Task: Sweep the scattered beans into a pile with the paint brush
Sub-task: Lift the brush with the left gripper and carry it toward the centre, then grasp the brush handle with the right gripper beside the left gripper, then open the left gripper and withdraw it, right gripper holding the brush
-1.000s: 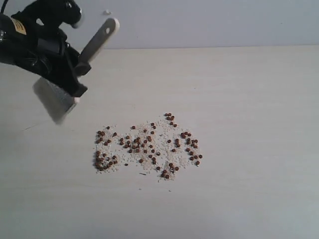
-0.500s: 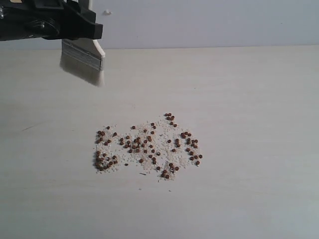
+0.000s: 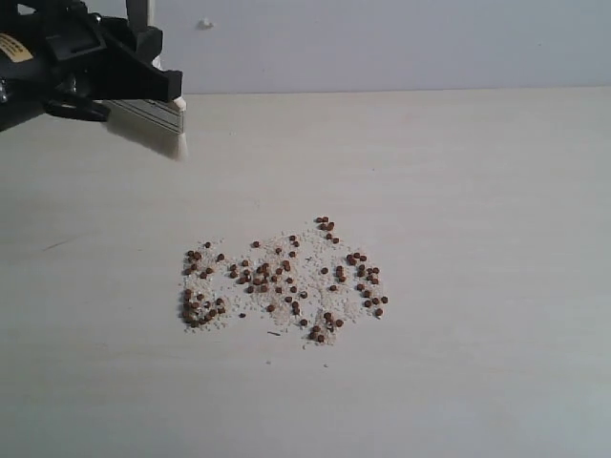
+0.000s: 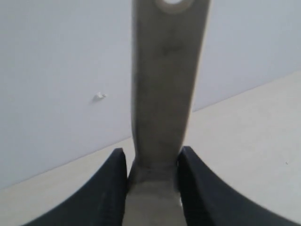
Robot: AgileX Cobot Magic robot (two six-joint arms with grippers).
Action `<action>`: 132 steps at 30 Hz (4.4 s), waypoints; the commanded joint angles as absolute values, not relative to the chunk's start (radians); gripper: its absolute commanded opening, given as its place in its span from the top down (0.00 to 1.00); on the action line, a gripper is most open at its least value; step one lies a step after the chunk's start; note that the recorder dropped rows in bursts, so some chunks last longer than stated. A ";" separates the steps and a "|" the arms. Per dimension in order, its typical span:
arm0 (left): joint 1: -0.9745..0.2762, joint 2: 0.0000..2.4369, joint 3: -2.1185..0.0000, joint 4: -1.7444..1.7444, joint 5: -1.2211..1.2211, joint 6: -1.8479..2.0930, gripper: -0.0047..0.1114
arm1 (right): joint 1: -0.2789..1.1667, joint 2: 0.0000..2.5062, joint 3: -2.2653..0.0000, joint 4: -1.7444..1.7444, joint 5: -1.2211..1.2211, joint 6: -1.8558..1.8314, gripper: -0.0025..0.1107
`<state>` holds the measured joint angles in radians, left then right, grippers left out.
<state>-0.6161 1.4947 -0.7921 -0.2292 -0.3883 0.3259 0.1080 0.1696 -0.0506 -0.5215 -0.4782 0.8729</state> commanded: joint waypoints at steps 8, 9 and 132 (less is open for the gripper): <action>-0.801 1.497 -0.740 -0.011 -0.579 0.228 0.96 | 0.105 1.091 -0.446 -0.975 -1.022 0.911 0.53; -0.809 1.497 -0.740 -0.011 -0.582 0.228 0.96 | 0.105 1.153 -0.471 -0.977 -1.035 0.911 0.52; -0.520 0.070 -0.029 -0.022 -0.061 -0.065 0.96 | 0.284 1.502 -0.834 0.309 -0.154 -0.528 0.98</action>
